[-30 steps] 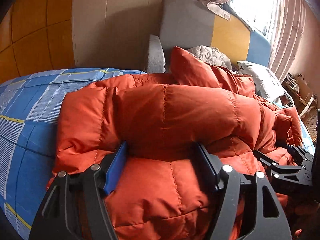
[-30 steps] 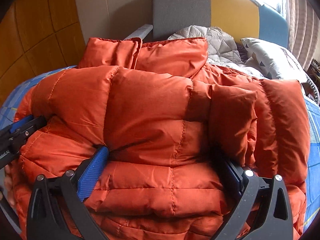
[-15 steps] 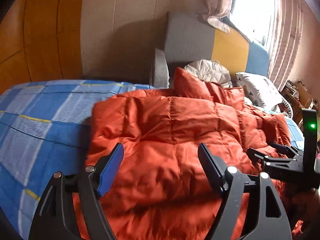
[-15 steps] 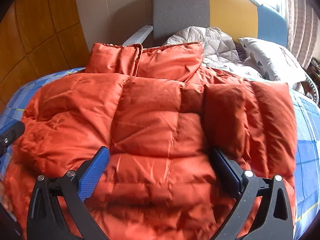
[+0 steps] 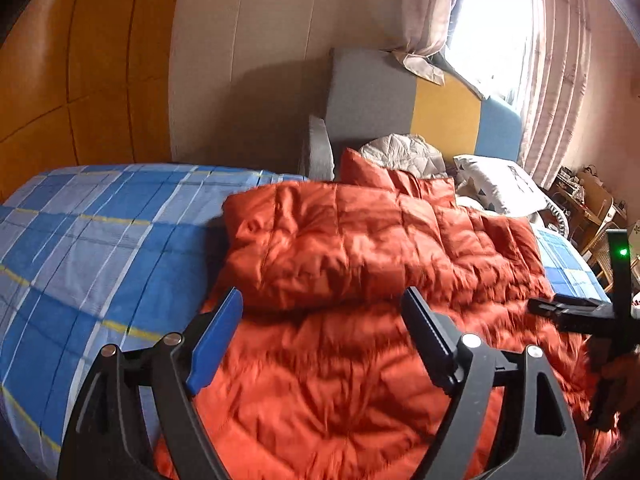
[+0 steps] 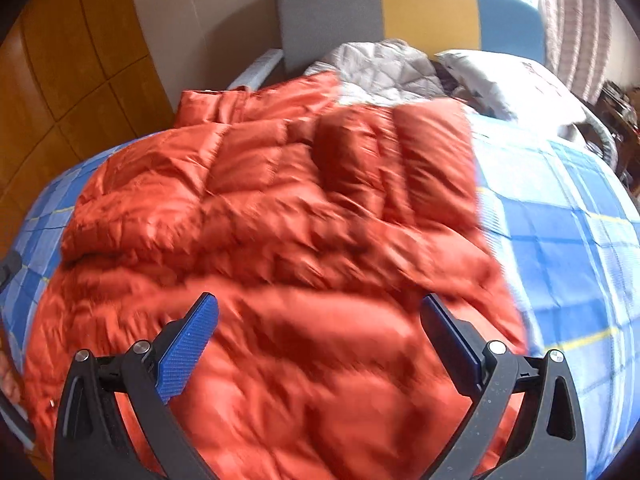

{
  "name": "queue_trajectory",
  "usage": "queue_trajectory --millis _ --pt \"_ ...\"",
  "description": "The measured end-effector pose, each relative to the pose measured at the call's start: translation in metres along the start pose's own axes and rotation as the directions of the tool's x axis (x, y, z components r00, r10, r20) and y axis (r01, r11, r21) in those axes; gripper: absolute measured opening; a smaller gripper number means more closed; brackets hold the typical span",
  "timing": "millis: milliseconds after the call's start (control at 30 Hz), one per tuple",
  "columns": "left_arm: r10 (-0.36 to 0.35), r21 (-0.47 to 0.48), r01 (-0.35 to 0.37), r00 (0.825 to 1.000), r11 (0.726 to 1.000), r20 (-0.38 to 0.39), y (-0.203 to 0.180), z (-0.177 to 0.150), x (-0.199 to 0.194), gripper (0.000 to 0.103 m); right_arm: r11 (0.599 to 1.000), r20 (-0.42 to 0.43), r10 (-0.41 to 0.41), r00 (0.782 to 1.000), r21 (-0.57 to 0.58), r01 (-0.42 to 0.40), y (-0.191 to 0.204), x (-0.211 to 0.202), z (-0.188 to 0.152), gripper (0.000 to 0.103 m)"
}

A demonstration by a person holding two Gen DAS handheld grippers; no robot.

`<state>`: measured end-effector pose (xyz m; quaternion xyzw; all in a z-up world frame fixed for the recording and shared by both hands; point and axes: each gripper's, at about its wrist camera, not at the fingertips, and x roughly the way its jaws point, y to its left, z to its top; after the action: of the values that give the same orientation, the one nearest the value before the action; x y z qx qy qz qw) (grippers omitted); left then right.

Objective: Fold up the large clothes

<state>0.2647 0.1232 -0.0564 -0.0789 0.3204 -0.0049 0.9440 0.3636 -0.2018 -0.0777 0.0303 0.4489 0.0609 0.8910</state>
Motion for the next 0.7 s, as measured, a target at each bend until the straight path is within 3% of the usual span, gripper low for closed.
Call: queue_trajectory --millis 367,533,700 --pt "0.000 -0.080 -0.008 0.995 0.997 -0.105 0.047 -0.071 -0.044 0.082 0.988 -0.055 -0.084 0.995 0.121 0.090 -0.113 -0.068 -0.089 0.100" --pt "-0.024 -0.146 0.000 0.986 0.989 -0.165 0.068 -0.099 -0.062 0.078 0.978 -0.071 -0.006 0.997 0.207 0.021 -0.149 -0.089 -0.139 0.100" --pt "-0.038 -0.205 -0.009 0.974 0.979 -0.222 0.083 -0.126 -0.075 0.075 0.962 -0.074 0.113 0.991 0.257 -0.091 -0.154 -0.098 -0.167 0.084"
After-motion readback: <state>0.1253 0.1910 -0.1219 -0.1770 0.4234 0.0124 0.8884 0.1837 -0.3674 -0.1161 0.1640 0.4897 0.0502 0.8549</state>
